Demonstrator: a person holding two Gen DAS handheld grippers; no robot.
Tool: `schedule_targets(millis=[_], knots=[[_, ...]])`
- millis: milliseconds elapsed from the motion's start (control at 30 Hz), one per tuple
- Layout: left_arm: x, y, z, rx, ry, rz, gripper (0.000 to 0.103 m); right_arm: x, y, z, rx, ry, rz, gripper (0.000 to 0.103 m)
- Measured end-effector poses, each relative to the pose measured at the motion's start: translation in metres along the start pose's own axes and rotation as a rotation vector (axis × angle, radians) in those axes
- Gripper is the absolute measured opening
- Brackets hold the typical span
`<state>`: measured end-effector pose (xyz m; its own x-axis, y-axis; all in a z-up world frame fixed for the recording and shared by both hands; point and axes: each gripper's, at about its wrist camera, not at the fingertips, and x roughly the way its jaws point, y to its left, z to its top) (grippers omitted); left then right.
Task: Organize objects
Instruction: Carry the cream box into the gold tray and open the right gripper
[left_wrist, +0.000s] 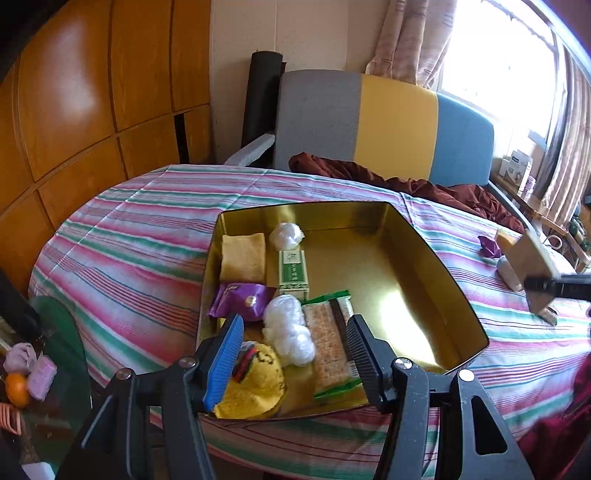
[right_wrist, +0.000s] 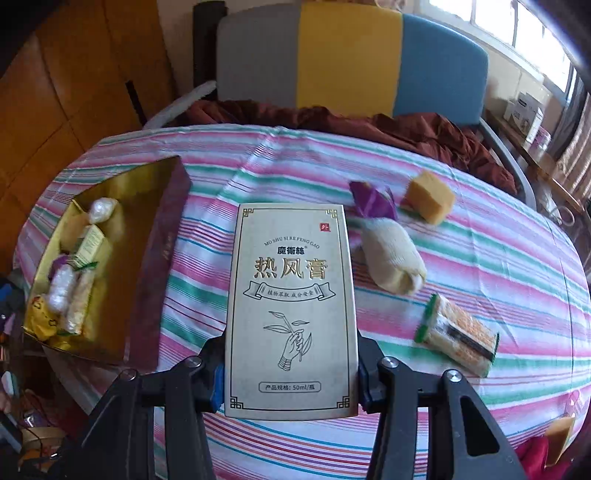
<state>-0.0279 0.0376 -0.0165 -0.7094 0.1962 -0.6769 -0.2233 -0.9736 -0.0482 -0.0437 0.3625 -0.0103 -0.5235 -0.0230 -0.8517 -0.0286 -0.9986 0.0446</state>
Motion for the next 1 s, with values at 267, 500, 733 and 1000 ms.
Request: schedule_targets(millis=[267,500,733,1000], knots=[[-0.011,0.025,0.002,-0.045,-0.013,0.016,0.06,-0.006,0.1,0.04,-0.114,-0.023,0.195,0.051],[-0.016,0.06,-0.002,-0.135,-0.011,0.057,0.06,0.045,0.165,0.068,-0.128,0.057,0.218,0.051],[-0.008,0.078,-0.007,-0.195,0.014,0.049,0.06,0.103,0.191,0.087,-0.079,0.137,0.142,0.051],[0.002,0.087,-0.01,-0.229,0.051,0.031,0.06,0.144,0.214,0.093,-0.029,0.208,0.139,0.052]])
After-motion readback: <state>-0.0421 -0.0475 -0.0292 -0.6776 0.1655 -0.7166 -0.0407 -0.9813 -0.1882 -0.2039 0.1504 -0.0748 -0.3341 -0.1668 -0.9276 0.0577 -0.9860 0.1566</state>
